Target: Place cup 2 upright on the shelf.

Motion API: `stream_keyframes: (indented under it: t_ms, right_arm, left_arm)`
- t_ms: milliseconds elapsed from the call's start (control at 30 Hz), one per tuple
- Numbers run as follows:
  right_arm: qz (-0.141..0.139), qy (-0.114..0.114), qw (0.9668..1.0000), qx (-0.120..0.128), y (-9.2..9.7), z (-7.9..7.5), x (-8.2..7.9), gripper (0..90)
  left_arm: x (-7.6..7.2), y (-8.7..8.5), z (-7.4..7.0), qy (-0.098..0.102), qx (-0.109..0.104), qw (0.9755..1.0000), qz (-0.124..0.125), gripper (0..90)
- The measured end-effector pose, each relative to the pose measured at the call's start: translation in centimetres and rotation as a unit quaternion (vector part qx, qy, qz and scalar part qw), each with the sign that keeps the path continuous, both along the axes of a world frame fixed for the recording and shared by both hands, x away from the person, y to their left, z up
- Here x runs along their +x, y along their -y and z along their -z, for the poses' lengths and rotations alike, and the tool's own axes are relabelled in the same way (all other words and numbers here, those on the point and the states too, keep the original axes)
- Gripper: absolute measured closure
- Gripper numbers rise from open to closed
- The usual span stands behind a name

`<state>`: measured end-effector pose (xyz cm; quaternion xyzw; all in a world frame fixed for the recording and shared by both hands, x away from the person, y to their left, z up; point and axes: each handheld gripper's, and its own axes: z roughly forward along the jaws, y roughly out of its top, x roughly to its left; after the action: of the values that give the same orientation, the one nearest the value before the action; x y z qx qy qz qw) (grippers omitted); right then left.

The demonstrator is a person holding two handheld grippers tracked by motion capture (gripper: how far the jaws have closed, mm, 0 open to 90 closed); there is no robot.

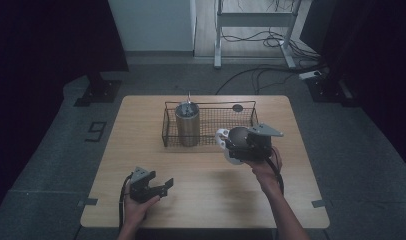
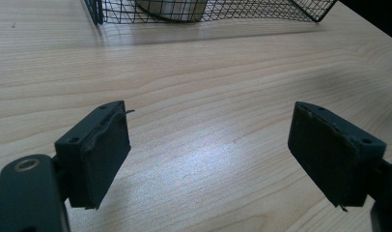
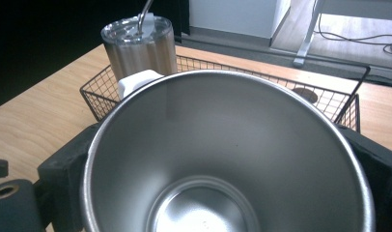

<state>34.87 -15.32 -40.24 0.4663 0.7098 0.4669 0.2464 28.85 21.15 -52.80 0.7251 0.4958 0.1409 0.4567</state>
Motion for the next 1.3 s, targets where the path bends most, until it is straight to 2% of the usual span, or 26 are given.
stream_keyframes:
  t_ms: [367,833,1300]
  right_arm:
    - [0.006,0.007,1.0,-0.001,-1.4,-1.4,1.3,5.8]
    - [0.014,0.004,0.9999,-0.009,-2.6,-1.7,2.8,5.7]
    - [0.023,0.0,0.9997,-0.012,-2.9,-2.1,4.5,5.8]
  left_arm:
    - [-0.1,0.0,-0.1,0.001,-0.002,1.0,0.005,15.1]
    - [-0.1,0.0,-0.1,0.0,-0.003,0.9999,0.01,15.1]
    - [-0.2,0.2,-0.1,-0.001,-0.006,0.9999,0.015,15.1]
